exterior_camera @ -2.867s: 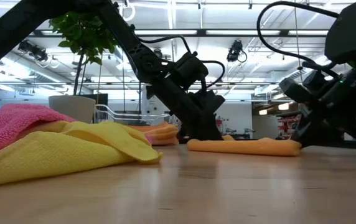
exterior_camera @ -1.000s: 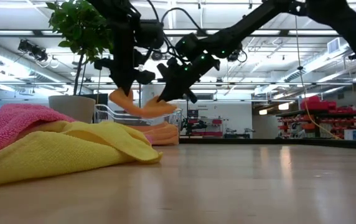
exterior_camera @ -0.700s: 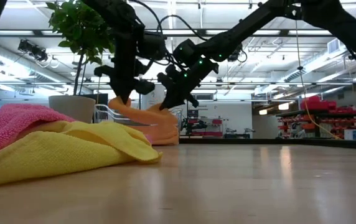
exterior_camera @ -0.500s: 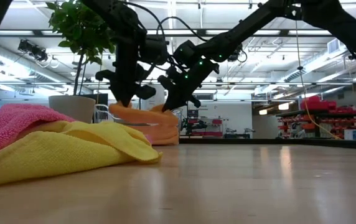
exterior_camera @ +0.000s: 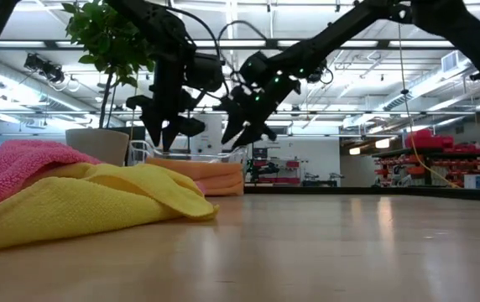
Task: Fold microfiber towels
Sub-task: Stack the folded right orange microfiber cloth on top of the orange microfiber cloths in the transparent bin
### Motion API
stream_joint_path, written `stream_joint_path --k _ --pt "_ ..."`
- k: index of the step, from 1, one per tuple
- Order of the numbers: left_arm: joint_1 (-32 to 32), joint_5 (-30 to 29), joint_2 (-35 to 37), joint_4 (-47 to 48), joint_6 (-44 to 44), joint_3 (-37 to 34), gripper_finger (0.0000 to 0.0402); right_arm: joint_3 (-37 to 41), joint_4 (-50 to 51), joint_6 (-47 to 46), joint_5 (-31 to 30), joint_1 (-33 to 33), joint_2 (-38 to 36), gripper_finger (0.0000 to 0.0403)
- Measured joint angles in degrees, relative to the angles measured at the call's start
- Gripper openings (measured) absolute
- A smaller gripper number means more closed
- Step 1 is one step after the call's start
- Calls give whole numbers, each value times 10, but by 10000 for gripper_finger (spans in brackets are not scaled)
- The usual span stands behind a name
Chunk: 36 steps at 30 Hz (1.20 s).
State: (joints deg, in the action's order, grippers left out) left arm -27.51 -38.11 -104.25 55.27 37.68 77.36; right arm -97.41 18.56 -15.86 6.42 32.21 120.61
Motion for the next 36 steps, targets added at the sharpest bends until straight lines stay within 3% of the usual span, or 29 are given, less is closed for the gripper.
stream_joint_path --k 9,12,14,16,19,27,36 --pt "-2 10 21 -20 -55 0 158 0 82 43 -6 10 -104 207" --pt "13 91 27 -81 -142 0 132 4 138 59 -6 5 -133 203" --pt "16 163 22 -125 -182 1 96 13 166 63 -1 1 -152 200" --pt "13 192 10 -154 -192 1 48 30 183 64 8 -2 -177 194" --pt "-2 193 -6 -177 -189 1 12 83 179 64 11 -8 -228 179" --pt "-54 246 -62 -236 -195 0 8 286 139 0 -4 -8 -375 130" --pt "-79 250 -71 -338 -215 0 8 459 112 -93 -8 -11 -526 109"
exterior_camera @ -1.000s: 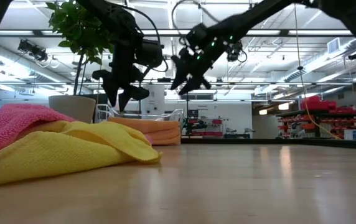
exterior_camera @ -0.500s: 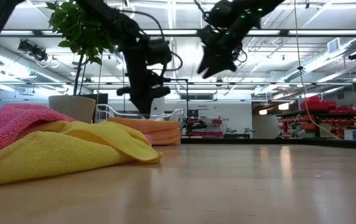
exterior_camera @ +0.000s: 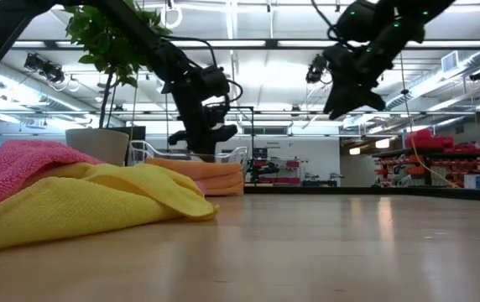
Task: Fold microfiber towels
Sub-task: Stack the folded right orange microfiber cloth on top of the orange microfiber cloths in the transparent bin, then fold the pink microfiber cloth
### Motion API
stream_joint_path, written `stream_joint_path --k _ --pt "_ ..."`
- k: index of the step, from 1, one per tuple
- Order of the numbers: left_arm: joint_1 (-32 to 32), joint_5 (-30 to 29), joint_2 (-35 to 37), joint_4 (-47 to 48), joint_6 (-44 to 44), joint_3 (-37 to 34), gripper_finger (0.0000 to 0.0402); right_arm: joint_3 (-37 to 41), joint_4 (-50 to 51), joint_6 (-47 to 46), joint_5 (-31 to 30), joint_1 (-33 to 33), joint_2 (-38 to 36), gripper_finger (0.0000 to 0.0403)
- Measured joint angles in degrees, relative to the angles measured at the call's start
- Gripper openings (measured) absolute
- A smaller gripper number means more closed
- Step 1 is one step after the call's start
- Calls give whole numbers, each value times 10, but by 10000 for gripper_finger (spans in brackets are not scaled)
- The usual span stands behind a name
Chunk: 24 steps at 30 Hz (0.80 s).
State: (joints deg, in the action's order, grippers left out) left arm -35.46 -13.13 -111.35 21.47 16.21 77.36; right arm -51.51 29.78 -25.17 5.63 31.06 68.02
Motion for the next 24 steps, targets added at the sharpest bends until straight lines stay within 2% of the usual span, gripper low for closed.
stream_joint_path --k 5,10,13,16,18,21,24 --pt "-8 12 -13 -29 -4 0 6 37 -11 -28 -2 0 -50 108" --pt "-5 26 -30 -33 -4 0 5 37 -11 -24 -2 0 -66 108" --pt "3 29 -1 -30 -25 0 6 35 -14 -17 -6 0 -67 108" --pt "10 29 41 -20 -58 6 25 35 -13 -10 -15 1 -64 108" --pt "11 30 60 9 -52 13 44 35 -18 -10 -16 0 -62 108" --pt "9 31 66 112 -9 38 66 35 -22 -8 -21 0 -62 108" --pt "9 68 66 212 9 52 75 35 -32 -8 -17 0 -62 108"
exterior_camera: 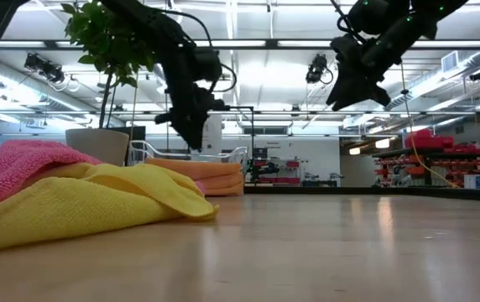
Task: Fold microfiber towels
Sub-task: Fold the pink microfiber cloth
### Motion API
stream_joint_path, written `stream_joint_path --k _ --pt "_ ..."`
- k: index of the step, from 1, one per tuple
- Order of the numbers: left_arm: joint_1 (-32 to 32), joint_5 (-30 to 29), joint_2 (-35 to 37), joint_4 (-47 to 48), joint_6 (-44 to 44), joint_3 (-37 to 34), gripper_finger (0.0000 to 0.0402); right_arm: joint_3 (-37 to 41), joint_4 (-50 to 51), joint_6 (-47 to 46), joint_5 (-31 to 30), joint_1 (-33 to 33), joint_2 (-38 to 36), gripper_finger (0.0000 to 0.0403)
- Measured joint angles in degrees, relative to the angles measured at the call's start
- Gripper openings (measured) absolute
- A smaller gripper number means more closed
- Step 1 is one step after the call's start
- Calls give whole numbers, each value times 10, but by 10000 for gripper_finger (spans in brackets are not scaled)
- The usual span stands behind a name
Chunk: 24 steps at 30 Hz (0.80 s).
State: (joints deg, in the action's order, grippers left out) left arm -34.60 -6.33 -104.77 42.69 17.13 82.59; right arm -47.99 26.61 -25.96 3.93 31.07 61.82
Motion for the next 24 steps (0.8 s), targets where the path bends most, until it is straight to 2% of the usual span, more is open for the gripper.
stream_joint_path --k 2,4,7,11,15,20,22,24 --pt "7 66 1 60 -19 10 75 0 -12 2 41 -1 0 108" --pt "23 134 6 125 -37 23 71 0 -26 16 108 -10 4 108" --pt "60 183 16 209 -33 35 64 0 -32 45 149 -35 9 108" --pt "138 181 27 290 21 34 65 -1 -43 84 131 -67 25 108" --pt "237 181 26 330 80 33 87 -1 -56 113 142 -106 49 108" --pt "350 166 26 330 118 33 140 -1 -61 160 164 -160 78 108" --pt "389 162 26 331 145 33 167 -1 -62 155 165 -178 89 108" --pt "426 134 26 329 183 33 195 -1 -62 133 165 -193 97 108"
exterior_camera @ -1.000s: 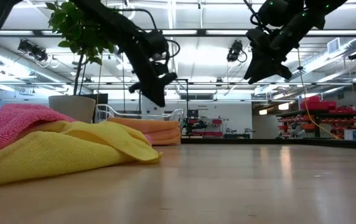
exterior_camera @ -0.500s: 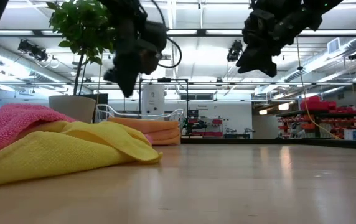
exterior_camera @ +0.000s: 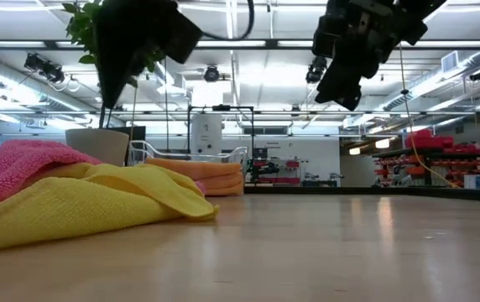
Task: Fold microfiber towels
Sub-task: Fold the pink microfiber cloth
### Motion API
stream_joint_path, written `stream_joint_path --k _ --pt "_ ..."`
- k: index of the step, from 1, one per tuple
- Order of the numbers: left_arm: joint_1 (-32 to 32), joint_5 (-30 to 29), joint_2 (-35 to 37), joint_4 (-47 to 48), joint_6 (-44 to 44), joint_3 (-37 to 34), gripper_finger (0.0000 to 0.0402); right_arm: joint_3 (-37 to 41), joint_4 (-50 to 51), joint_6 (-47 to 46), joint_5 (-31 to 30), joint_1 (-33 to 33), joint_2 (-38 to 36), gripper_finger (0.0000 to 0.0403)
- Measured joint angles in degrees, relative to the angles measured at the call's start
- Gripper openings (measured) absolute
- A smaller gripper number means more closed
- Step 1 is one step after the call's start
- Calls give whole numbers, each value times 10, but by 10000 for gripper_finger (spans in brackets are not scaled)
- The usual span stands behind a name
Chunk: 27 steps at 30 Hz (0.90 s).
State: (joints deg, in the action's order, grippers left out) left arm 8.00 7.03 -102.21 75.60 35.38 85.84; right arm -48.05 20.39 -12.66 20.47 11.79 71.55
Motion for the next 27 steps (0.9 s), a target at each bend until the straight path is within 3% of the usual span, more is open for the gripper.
stream_joint_path --k 4,10,13,22,27 --pt "60 -69 -9 -1 61 0 243 0 -3 -70 -12 -33 1 108" --pt "134 -134 -62 -1 113 0 277 0 -11 -219 -110 -106 -6 108" --pt "173 -179 -93 25 148 0 279 0 -13 -287 -142 -154 -6 108" --pt "224 -196 -155 30 181 0 277 0 -22 -436 -272 -298 -6 108" --pt "226 -201 -163 62 198 0 228 0 -21 -463 -322 -343 -6 108"
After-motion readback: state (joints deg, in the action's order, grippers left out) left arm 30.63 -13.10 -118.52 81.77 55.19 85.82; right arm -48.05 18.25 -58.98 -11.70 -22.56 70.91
